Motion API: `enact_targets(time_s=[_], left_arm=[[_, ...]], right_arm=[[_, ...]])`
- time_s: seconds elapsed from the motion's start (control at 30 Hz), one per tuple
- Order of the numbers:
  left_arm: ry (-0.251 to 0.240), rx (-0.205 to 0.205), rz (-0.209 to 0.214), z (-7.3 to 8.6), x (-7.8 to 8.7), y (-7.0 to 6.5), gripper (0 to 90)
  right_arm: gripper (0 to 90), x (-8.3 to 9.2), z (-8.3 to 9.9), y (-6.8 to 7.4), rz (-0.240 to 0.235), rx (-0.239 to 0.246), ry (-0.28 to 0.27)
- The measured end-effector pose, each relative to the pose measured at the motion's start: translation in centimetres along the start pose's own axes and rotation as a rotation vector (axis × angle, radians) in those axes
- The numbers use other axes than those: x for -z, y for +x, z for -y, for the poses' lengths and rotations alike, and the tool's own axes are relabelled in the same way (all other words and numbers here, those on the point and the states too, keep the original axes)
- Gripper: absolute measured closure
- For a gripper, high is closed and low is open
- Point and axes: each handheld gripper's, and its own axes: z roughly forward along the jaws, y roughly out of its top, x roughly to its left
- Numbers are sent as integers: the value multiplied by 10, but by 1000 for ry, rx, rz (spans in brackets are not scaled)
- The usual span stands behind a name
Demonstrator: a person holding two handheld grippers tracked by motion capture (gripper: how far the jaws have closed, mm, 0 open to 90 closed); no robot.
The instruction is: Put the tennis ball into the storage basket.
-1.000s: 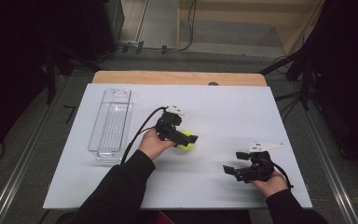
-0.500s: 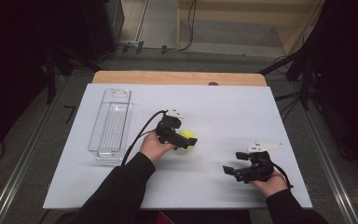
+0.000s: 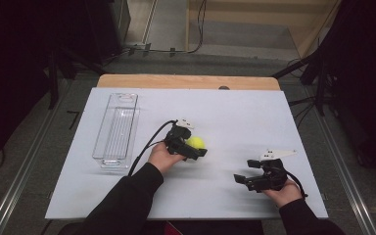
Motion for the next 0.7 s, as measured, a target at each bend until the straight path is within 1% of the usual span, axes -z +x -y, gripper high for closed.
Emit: enact_targets(time_s=[0.07,0.2,0.23,0.3,0.33,0.4,0.5,0.7], left_arm=[[6,1,3,1,-2,0,51],[26,-15,-10,5,-7,-1,53],[21,-6,-17,6,-8,-2,68],[23,-6,-14,7,-9,-1,73],[25,-10,-11,8,-10,-1,73],[32,-16,-21,9,-11,-1,73],[29,-19,-26,10,-12,-1,73],[20,-20,-40,11,-11,-2,110]], right_arm=[[130,0,0,0,0,-1,0],[130,0,0,0,0,0,0],[130,0,0,0,0,0,-1],[130,0,0,0,-1,3,0],[130,0,0,0,-1,2,2],[130,-1,0,0,0,3,2],[130,-1,0,0,0,4,2],[130,-1,0,0,1,3,2]])
